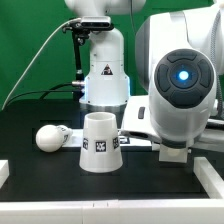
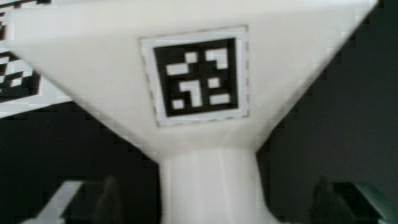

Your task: Assemble lamp

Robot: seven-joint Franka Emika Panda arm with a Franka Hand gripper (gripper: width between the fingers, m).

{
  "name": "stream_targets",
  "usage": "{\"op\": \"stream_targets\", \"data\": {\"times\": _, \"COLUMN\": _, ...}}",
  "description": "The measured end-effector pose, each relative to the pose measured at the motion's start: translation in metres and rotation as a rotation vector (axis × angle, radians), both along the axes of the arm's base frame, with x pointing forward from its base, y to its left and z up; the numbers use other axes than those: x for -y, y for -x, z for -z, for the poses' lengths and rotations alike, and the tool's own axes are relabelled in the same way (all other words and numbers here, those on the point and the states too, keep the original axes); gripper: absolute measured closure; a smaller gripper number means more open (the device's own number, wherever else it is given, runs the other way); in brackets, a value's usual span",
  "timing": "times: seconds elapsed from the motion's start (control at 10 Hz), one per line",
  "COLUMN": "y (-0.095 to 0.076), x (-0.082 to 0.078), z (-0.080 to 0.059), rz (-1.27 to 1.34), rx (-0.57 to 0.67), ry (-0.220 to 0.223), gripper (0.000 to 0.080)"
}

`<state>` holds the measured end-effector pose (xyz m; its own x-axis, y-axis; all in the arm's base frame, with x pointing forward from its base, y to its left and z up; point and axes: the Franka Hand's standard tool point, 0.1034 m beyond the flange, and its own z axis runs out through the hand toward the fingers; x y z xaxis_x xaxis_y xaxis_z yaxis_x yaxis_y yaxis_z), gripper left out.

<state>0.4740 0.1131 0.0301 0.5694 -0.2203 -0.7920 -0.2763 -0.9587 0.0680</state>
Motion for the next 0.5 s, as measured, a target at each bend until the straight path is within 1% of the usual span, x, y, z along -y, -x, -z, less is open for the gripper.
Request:
{"op": "stream_targets", "data": {"times": 0.2, "y": 0.0, "x": 0.001, "z": 0.0, "rz": 0.002, "rx": 0.0, "ry": 0.0, "gripper": 0.0269}}
{"op": "stream_targets", "data": {"times": 0.3, "y": -0.003, "x": 0.004, "z": -0.002, "rz": -0.002, "rx": 0.006, "ry": -0.003, "gripper": 0.0269}}
{"op": "stream_targets", "data": {"times": 0.4, "y": -0.014, "x": 0.013, "z": -0.019, "rz": -0.027, "rx": 0.045, "ry": -0.012, "gripper": 0.0269}}
{"op": "stream_targets", "data": {"times": 0.5, "y": -0.023, "x": 0.022, "z": -0.04, "rz": -0.032, "rx": 0.074, "ry": -0.025, "gripper": 0.0269}}
